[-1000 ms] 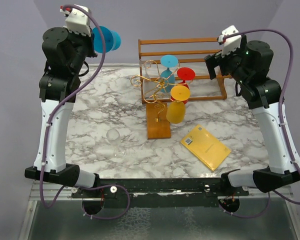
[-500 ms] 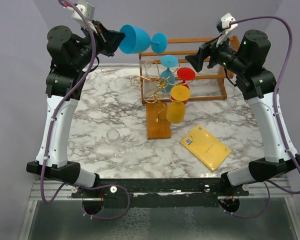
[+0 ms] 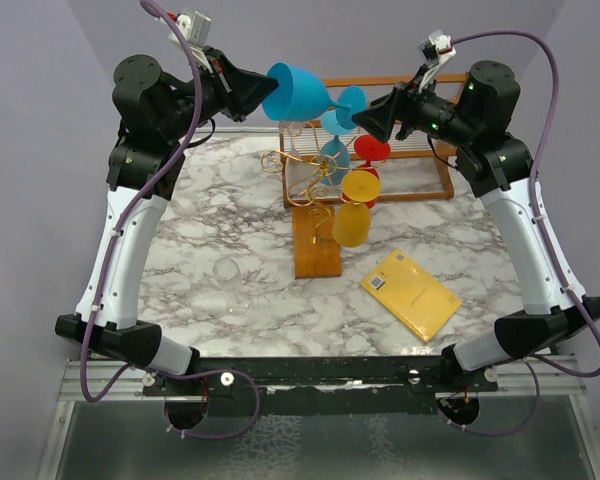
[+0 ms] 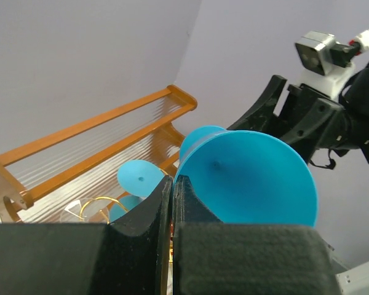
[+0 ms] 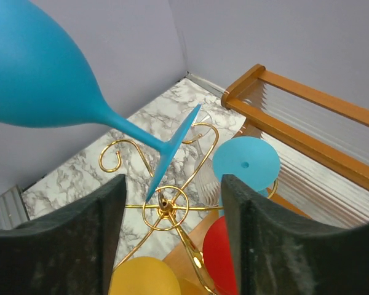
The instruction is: Place the wine glass upside down on the wine glass rack
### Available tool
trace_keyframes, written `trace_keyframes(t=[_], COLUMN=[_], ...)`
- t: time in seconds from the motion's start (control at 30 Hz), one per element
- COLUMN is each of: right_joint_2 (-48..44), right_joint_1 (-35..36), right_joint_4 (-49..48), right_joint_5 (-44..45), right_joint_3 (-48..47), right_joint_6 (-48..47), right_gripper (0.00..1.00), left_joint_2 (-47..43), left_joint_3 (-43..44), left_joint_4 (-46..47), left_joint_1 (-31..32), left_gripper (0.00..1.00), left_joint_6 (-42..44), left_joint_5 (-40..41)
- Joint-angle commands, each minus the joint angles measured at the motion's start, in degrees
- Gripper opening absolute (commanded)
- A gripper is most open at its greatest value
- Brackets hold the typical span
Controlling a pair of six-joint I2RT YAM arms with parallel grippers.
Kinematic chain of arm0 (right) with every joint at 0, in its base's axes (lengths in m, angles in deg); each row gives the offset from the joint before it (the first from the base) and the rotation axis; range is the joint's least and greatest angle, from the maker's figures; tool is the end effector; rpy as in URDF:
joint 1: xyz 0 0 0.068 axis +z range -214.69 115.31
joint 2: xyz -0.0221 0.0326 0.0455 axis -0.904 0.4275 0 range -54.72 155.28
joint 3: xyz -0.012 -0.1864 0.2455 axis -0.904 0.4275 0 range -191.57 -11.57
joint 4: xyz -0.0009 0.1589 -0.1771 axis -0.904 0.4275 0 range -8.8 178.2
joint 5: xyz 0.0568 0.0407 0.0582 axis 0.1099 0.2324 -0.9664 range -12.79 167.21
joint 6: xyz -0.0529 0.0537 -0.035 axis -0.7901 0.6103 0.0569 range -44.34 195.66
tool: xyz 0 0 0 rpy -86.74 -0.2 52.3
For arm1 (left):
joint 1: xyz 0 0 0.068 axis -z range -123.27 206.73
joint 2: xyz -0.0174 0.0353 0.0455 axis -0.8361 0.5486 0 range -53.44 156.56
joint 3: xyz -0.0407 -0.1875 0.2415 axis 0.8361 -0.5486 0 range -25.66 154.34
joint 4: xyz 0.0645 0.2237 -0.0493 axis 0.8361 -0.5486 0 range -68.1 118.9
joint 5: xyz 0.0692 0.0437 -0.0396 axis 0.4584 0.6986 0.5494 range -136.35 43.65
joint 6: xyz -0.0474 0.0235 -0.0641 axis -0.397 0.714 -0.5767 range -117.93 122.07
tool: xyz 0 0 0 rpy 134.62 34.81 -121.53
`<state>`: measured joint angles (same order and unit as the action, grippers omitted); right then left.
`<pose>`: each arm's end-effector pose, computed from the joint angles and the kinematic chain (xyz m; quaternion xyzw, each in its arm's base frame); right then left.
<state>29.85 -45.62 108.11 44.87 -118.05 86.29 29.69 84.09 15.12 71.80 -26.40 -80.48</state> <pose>0.2784 0.1372 0.5387 -0.2397 0.6925 0.3648 0.5744 0.2640 -0.1132 0.5939 0.1583 0.6188 -0.4471 0.6262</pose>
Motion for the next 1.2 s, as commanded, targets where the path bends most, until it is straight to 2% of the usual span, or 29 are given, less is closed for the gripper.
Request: trace_keyframes(t=[0.0, 0.2, 0.33, 0.4, 0.47, 0.73, 0.93, 1.03, 1.17], right_joint_2=[1.0, 1.3, 0.9, 0.6, 0.3, -0.3, -1.9, -2.1, -1.7], right_joint_1=[0.3, 0.3, 0.2, 0.3, 0.3, 0.2, 0.0, 0.1, 0.2], right_joint_4=[-2.8, -3.0, -2.8, -2.5, -2.4, -2.0, -1.8, -0.5, 5.3], right_joint_5=[-2.2, -2.5, -0.3, 1.9, 3.9, 9.0, 12.5, 9.1, 0.4], right_joint_3=[0.6, 1.4, 2.0, 2.2, 2.4, 1.8, 1.5, 0.1, -4.0], right_joint_6=[5.2, 7.1, 7.6, 7.4, 7.0, 3.7, -1.9, -7.3, -14.7], right_gripper=[0.55, 0.29, 0.09, 0.02, 0.01, 0.01, 0.01, 0.01, 0.01], left_joint_2=[-0.2, -0.2, -0.1, -0.2, -0.5, -2.1, -4.4, -5.8, -7.2], left_joint_3=[-0.7, -0.9, -0.9, -1.1, -1.3, -3.3, -2.9, -2.3, -1.7], left_joint_4=[3.6, 3.7, 3.5, 3.5, 3.4, 1.6, -5.5, -9.0, -12.0], left_joint_1=[1.0, 1.6, 2.0, 2.1, 2.2, 2.2, 2.2, 2.2, 1.8], left_gripper=[0.0, 0.0, 0.0, 0.0, 0.03, 0.3, 0.47, 0.53, 0.63], left_joint_6=[-0.9, 0.1, 1.3, 2.1, 3.1, 6.7, 16.6, 22.1, 26.6], left_joint_5=[-3.4, -3.2, -3.1, -3.2, -3.5, -4.9, 0.6, 5.7, 13.4])
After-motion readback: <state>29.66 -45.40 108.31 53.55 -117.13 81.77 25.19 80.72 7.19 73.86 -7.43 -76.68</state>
